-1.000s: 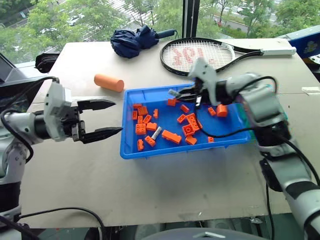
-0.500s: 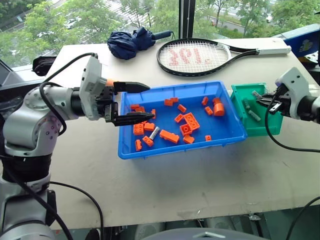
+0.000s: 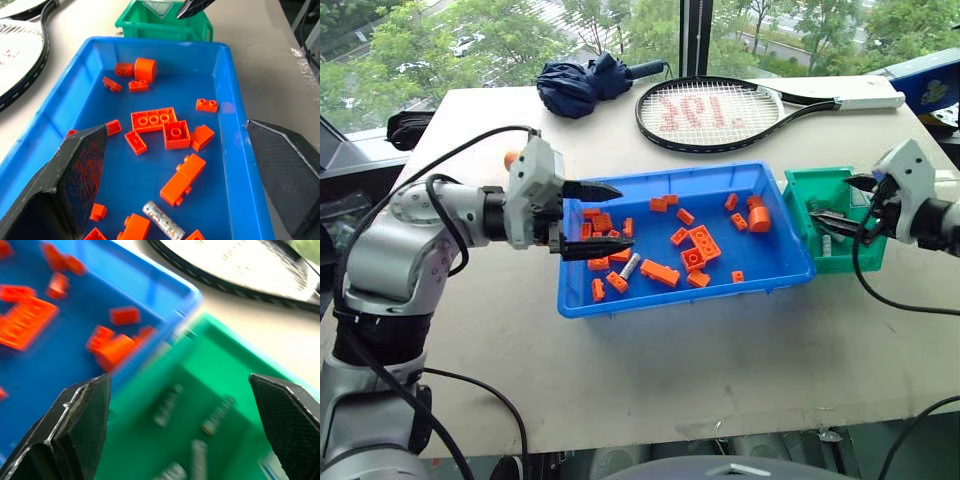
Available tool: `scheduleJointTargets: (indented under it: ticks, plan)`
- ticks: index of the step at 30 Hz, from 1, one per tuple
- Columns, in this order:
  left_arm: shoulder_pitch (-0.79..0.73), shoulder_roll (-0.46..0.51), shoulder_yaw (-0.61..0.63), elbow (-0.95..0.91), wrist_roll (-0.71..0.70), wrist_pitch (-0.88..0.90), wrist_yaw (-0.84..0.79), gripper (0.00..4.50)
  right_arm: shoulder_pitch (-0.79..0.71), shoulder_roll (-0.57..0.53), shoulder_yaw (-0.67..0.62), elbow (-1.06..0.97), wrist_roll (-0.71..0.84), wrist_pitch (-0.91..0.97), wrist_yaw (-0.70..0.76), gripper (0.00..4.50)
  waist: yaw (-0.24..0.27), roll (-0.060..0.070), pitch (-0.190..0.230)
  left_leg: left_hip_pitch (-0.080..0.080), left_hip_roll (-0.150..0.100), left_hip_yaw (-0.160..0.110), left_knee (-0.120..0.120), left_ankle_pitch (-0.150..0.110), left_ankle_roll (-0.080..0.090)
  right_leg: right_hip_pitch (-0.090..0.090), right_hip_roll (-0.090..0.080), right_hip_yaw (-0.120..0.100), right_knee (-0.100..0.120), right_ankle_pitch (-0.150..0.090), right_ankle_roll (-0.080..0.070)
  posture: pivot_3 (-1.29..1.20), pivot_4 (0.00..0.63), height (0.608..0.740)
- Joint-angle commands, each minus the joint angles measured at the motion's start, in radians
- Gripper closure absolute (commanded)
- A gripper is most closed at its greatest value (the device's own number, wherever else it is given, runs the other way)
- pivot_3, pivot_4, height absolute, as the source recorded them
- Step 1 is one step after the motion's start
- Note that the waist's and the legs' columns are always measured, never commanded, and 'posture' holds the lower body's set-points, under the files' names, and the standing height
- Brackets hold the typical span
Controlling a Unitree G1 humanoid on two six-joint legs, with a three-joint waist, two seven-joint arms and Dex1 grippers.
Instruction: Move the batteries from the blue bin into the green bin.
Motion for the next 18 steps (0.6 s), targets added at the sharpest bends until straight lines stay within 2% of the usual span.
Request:
scheduleJointTargets:
  ticks: [1, 7, 9, 12, 18]
  plan:
    - [-0.022, 0.03, -0.044, -0.009, 0.05, 0.007, -0.013, 0.0, 0.064, 0.009, -0.042, -0.136, 0.083, -0.021, 0.017, 0.02, 0.007, 0.0, 0.0, 0.0, 0.0, 0.0, 0.0, 0.0, 0.0, 0.0, 0.0, 0.0, 0.0, 0.0, 0.0, 0.0, 0.15, 0.74]
    - [-0.083, -0.012, -0.193, -0.001, 0.14, 0.104, 0.037, 0.0, 0.163, 0.021, -0.076, -0.244, 0.166, 0.013, -0.02, 0.02, 0.02, 0.0, 0.0, 0.0, -0.001, 0.0, 0.002, 0.0, 0.0, 0.001, 0.0, -0.001, 0.0, 0.0, 0.0, 0.0, 0.15, 0.74]
    - [-0.092, 0.001, -0.234, 0.017, 0.175, 0.11, 0.022, 0.0, 0.202, 0.021, -0.087, -0.279, 0.181, 0.021, -0.037, 0.02, 0.021, 0.0, 0.0, 0.0, -0.001, -0.001, 0.003, 0.0, 0.0, 0.002, 0.001, -0.002, 0.0, 0.0, 0.0, 0.0, 0.15, 0.74]
    - [-0.121, -0.013, -0.291, 0.113, 0.255, 0.007, -0.019, 0.0, 0.281, 0.029, -0.113, -0.345, 0.211, 0.043, -0.075, 0.02, 0.019, 0.0, 0.0, 0.0, -0.001, -0.001, 0.002, 0.0, 0.0, 0.002, 0.001, -0.002, 0.0, 0.0, 0.0, 0.0, 0.15, 0.74]
    - [-0.276, -0.129, -0.378, 0.428, 0.386, -0.269, -0.141, 0.0, 0.394, 0.024, -0.168, -0.428, 0.285, 0.077, -0.112, 0.02, 0.026, -0.001, 0.0, 0.001, -0.002, -0.001, 0.003, 0.0, 0.001, 0.002, 0.001, -0.002, 0.001, 0.0, 0.0, 0.0, 0.15, 0.74]
